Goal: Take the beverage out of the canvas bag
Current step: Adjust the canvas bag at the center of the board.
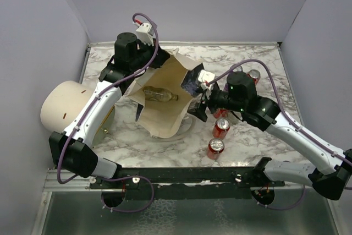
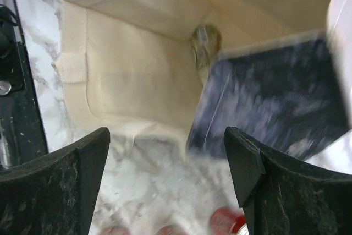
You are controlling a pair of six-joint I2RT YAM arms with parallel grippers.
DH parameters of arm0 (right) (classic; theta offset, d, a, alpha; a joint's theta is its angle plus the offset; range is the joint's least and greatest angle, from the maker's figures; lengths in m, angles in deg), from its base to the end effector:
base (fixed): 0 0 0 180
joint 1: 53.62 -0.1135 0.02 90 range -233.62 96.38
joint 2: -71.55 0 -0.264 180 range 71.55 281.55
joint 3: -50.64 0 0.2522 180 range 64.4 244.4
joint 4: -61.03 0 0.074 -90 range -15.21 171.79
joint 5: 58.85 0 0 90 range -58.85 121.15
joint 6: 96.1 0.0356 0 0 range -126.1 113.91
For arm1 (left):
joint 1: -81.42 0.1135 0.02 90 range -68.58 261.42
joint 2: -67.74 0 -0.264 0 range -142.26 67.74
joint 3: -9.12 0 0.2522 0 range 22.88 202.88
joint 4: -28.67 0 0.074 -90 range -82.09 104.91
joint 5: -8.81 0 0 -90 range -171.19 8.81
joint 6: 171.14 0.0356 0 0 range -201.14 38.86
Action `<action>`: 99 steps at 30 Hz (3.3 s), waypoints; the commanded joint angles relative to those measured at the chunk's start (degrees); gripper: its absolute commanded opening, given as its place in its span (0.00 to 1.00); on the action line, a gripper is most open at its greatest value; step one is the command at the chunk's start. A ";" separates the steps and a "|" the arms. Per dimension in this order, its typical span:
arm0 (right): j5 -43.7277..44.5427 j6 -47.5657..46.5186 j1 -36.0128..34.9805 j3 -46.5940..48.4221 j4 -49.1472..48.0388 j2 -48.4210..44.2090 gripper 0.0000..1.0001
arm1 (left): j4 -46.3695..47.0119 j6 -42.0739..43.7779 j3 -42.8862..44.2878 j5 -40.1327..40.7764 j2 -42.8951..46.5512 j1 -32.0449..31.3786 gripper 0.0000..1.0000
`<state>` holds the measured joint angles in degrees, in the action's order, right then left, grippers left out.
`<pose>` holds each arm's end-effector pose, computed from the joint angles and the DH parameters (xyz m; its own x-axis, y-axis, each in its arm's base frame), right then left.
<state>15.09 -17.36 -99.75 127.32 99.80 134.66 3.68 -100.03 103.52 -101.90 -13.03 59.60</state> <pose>0.1618 0.1825 0.3621 -0.1202 -0.3958 -0.9104 -0.9072 0.4162 -0.0612 0.2998 -0.1336 0.4124 -0.3898 -0.1701 -0.9051 0.5743 0.7234 -0.3833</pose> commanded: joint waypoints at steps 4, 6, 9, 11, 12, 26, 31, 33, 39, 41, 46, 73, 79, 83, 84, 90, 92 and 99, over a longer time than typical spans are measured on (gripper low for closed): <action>-17.58 -15.45 -0.59 8.28 -5.71 7.60 0.80 | 4.61 -5.22 1.01 -0.35 2.86 -0.41 0.00; -17.35 -13.19 -0.99 9.09 -9.58 10.08 0.78 | 4.58 -5.48 1.37 0.07 2.87 -0.41 0.00; -15.61 -12.15 -2.18 9.74 -12.88 13.42 0.75 | 4.20 -5.70 1.62 0.92 3.07 -0.41 0.00; -12.12 -14.64 -4.18 11.84 -10.44 16.52 0.71 | 4.17 -5.99 1.33 1.84 3.23 -0.46 0.00; -9.47 -16.62 -5.62 12.98 -8.75 18.12 0.71 | 4.16 -6.12 1.21 2.19 3.33 -0.42 0.00; 19.86 -24.31 -8.36 1.05 2.45 14.95 0.58 | 5.26 -6.98 -1.00 2.69 4.76 -0.41 0.00; 20.10 -24.03 -8.36 -7.14 1.03 7.23 0.58 | 4.23 -7.14 -0.38 1.50 4.12 -0.41 0.00; 17.02 -24.80 -8.37 -7.03 -0.51 6.37 0.58 | 4.25 -7.25 -0.90 1.04 4.46 -0.41 0.00; -0.66 -32.47 -8.40 -4.67 -10.96 8.56 0.58 | 4.10 -7.36 -0.57 0.27 4.34 -0.41 0.00; -3.12 -34.34 -8.36 -3.99 -15.86 11.21 0.58 | 4.02 -7.10 -0.16 -0.15 4.39 -0.41 0.00; -7.77 -39.16 -8.44 1.02 -22.22 18.88 0.59 | 4.63 -6.84 -1.25 0.01 5.50 -0.41 0.00; -2.43 -33.45 -4.84 -6.18 -37.64 30.27 0.67 | 6.04 -2.73 -0.91 -3.62 4.86 -0.43 0.00; 14.02 -27.66 -4.85 -3.26 -29.36 30.48 0.67 | 3.54 -0.14 -1.15 -1.46 5.16 -0.50 0.00; 20.19 -25.81 -4.77 -8.71 -29.56 28.23 0.69 | 3.19 0.33 -4.13 -0.47 6.61 -0.50 0.00; 21.48 -25.48 -4.69 -10.04 -29.73 28.15 0.69 | 3.11 0.35 -5.09 -0.52 7.00 -0.50 0.00; 16.65 -27.23 -4.41 -12.69 -31.29 27.49 0.69 | 2.07 1.03 -6.61 -1.34 8.61 -0.50 0.00; 12.11 -29.37 -4.46 -10.69 -30.26 26.05 0.67 | 2.18 0.43 -6.38 -2.08 8.46 -0.55 0.00; -0.09 -31.12 -6.23 -8.76 -31.38 20.17 0.66 | 2.44 -0.85 -5.29 -0.01 8.10 -1.50 0.00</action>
<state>23.81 -46.98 -104.54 116.67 69.64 159.30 3.22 -99.20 96.52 -101.66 -6.50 58.92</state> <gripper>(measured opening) 0.666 0.018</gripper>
